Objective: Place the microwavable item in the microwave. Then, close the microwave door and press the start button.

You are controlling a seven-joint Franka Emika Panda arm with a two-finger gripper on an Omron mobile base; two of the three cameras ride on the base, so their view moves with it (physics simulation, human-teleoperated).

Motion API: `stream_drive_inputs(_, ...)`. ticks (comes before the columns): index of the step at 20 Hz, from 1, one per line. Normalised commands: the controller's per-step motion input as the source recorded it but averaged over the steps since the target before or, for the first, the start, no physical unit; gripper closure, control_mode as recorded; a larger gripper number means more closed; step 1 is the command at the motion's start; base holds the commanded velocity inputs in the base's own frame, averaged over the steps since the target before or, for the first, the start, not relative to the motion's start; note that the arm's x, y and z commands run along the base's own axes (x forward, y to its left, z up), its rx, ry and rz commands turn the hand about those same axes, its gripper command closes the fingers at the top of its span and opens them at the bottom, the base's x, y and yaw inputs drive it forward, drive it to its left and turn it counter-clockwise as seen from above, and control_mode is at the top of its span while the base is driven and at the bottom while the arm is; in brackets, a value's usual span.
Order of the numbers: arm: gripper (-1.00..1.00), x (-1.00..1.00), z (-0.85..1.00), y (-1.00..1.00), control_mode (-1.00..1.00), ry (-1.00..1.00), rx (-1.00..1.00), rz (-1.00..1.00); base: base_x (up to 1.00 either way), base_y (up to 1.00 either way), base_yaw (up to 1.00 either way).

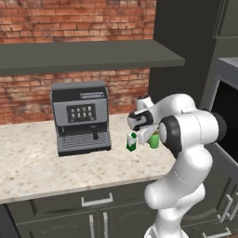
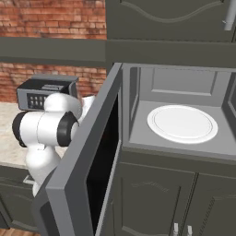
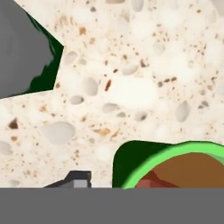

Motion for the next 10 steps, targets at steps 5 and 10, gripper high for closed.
stream_drive_inputs(5,1.00,-0.02,-0.01,0.00,-1.00,-0.01,0.00,0.06,0.00,0.00,0.00)
stream_drive_inputs(10,1.00,-0.37,0.15,0.00,-1.00,-0.13,0.00,0.02,0.00,0.00,0.00)
